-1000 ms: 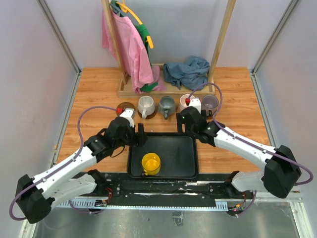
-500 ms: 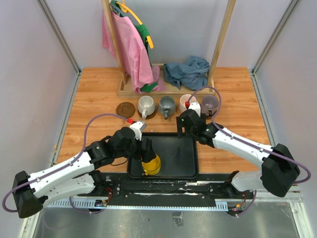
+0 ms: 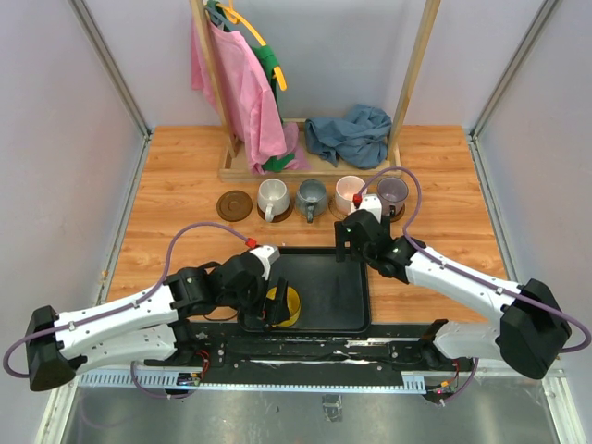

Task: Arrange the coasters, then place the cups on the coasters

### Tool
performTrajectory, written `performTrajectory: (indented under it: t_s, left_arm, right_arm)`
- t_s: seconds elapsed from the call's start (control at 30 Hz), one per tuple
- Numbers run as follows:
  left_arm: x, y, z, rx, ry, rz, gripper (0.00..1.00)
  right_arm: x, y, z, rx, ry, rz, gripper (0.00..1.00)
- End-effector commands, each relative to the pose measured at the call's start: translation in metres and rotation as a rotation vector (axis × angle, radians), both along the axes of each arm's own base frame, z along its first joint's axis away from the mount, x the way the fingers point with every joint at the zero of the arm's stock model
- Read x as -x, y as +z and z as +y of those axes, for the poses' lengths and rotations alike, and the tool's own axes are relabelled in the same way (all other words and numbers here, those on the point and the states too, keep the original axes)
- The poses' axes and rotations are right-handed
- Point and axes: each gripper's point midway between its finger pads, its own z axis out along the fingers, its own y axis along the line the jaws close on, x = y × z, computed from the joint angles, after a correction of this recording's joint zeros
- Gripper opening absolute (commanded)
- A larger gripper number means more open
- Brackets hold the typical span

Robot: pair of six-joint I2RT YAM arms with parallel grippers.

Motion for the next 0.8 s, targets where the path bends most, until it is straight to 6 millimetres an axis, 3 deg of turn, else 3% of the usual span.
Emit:
performTrajectory:
  t_s: [0.0, 0.33, 0.6, 0.77]
  left_arm:
    - [0.014, -0.008, 0.003, -0.023, -0.004, 0.054, 1.0]
    - [0.022, -0.033, 0.004, -0.065, -0.007, 0.091, 1.0]
    - [0.008, -0.048, 0.009, -0.11, 0.066, 0.051, 0.99]
    - [-0.009, -0.046, 0.012, -0.143, 0.125, -0.016, 0.93]
  right_arm:
    - [-0.003, 0.001, -0.008, -0.026, -0.046, -0.007, 0.9]
    - [-0.002, 0.001, -0.007, -0.029, -0.037, 0.0, 0.9]
    - [-0.002, 0.0, -0.008, -0.023, -0.037, -0.001, 0.9]
    - [-0.003, -0.001, -0.006, -0.023, -0.038, 0.004, 0.91]
